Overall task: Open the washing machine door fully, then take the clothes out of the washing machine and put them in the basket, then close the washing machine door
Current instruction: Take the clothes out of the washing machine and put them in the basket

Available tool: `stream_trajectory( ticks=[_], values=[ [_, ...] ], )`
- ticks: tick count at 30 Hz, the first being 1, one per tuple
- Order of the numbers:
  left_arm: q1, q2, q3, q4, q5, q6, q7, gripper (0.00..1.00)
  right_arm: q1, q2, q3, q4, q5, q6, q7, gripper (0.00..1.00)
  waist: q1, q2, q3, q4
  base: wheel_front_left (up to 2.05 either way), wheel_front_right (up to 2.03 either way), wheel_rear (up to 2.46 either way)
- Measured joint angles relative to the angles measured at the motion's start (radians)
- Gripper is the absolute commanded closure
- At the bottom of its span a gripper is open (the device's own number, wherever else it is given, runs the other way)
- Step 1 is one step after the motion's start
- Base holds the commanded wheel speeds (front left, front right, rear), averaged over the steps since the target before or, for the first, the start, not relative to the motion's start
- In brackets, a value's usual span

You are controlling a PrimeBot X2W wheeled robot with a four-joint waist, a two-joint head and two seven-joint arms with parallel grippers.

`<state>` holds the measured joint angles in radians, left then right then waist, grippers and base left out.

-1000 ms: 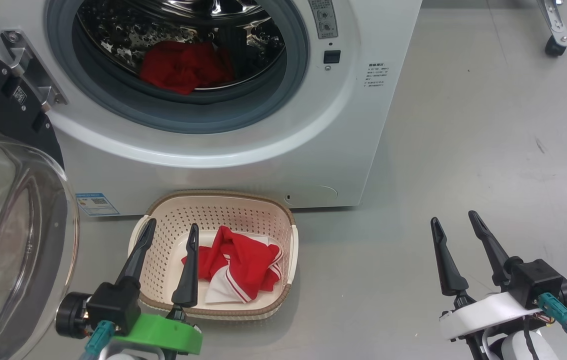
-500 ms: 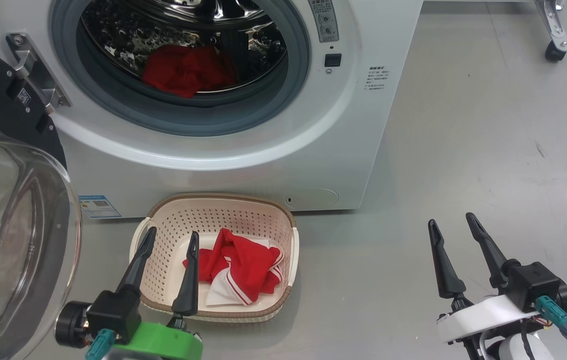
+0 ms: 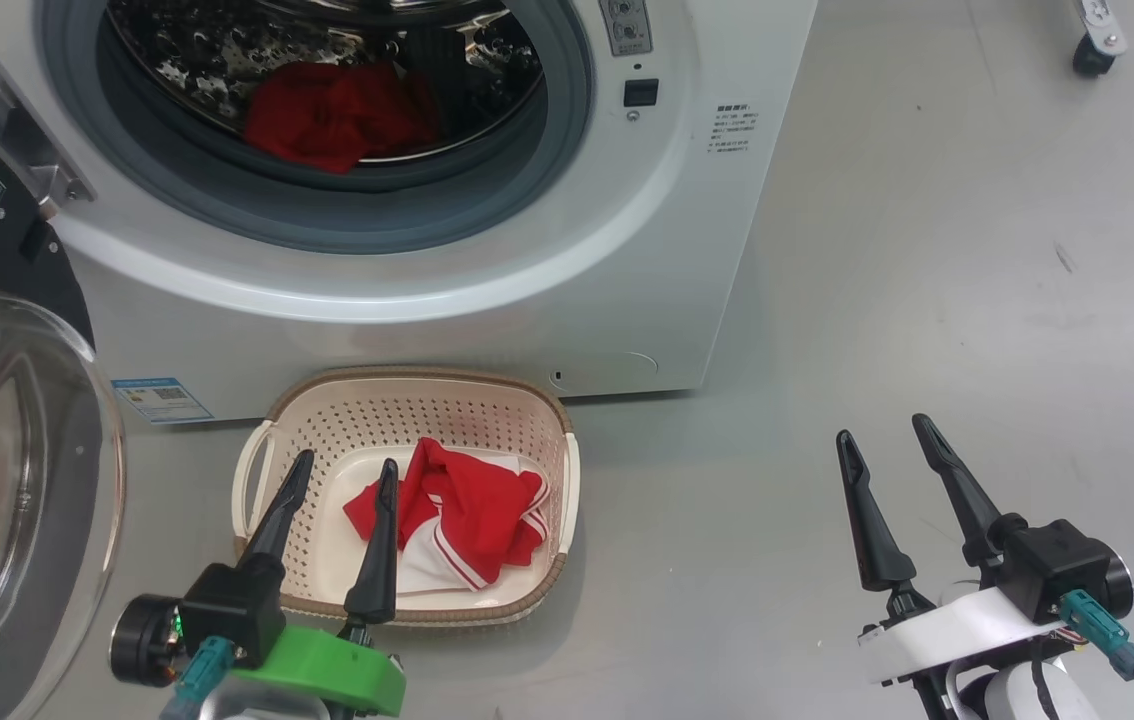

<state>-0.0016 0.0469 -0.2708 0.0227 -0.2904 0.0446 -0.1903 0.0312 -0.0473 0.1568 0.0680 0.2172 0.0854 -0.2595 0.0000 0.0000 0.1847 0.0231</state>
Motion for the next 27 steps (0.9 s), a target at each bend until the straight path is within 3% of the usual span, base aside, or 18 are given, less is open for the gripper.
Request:
stream_trajectory(
  ticks=[18, 27],
  values=[
    [-0.335, 0.001, 0.035, 0.151, -0.038, -0.001, 0.137, 0.00, -0.076, 0.000, 0.034, -0.069, 0.002, 0.002, 0.000, 0.00, 0.0000, 0.0000, 0.196, -0.083, 0.00, 0.00, 0.00],
    [-0.559, 0.090, 0.059, 0.256, 0.002, -0.001, 0.278, 0.00, -0.141, 0.000, 0.058, -0.095, 0.030, 0.006, 0.000, 0.00, 0.0000, 0.0000, 0.317, -0.139, 0.00, 0.00, 0.00]
  ],
)
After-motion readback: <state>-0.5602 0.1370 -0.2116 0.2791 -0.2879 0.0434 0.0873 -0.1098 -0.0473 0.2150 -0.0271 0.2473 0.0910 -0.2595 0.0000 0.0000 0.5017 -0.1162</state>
